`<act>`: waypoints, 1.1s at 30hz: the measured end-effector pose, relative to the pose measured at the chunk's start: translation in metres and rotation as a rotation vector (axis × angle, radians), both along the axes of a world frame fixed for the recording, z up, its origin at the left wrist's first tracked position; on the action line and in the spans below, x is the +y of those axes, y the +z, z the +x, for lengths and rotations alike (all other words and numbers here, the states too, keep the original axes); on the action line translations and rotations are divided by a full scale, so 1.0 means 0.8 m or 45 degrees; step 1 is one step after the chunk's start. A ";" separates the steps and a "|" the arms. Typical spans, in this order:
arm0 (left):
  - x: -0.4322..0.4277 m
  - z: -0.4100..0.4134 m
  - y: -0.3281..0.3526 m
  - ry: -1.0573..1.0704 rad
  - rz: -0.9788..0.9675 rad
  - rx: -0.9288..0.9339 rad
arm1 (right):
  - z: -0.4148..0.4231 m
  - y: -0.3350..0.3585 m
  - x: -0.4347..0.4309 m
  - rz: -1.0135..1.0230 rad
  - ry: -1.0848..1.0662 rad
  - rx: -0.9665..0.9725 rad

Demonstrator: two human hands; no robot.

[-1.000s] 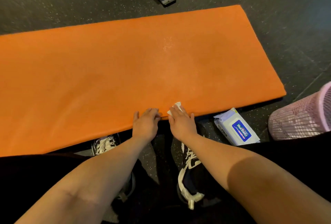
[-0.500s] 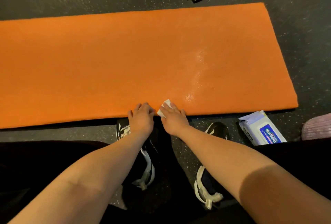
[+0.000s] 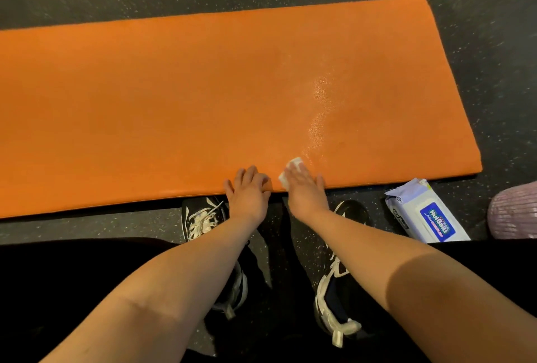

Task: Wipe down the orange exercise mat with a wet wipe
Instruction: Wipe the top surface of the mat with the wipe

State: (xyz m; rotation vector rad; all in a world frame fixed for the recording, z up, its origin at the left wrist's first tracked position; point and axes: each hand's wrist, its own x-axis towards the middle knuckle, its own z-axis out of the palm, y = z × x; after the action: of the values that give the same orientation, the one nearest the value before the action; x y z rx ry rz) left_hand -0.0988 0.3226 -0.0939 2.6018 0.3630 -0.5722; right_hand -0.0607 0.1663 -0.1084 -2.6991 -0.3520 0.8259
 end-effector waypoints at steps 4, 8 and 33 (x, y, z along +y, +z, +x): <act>-0.014 0.007 -0.001 -0.093 0.003 -0.023 | 0.005 -0.002 -0.001 -0.074 -0.217 -0.011; -0.027 0.014 -0.005 -0.092 -0.017 0.001 | -0.004 -0.013 0.014 0.149 0.037 0.003; -0.039 0.026 -0.022 -0.276 0.118 -0.022 | -0.006 -0.013 -0.006 0.274 -0.139 -0.045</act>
State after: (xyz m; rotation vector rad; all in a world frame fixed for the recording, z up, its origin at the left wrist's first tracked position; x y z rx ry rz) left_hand -0.0783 0.2915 -0.1118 2.7536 0.1043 -0.6174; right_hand -0.0654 0.1617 -0.1191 -2.5101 -0.2808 0.6692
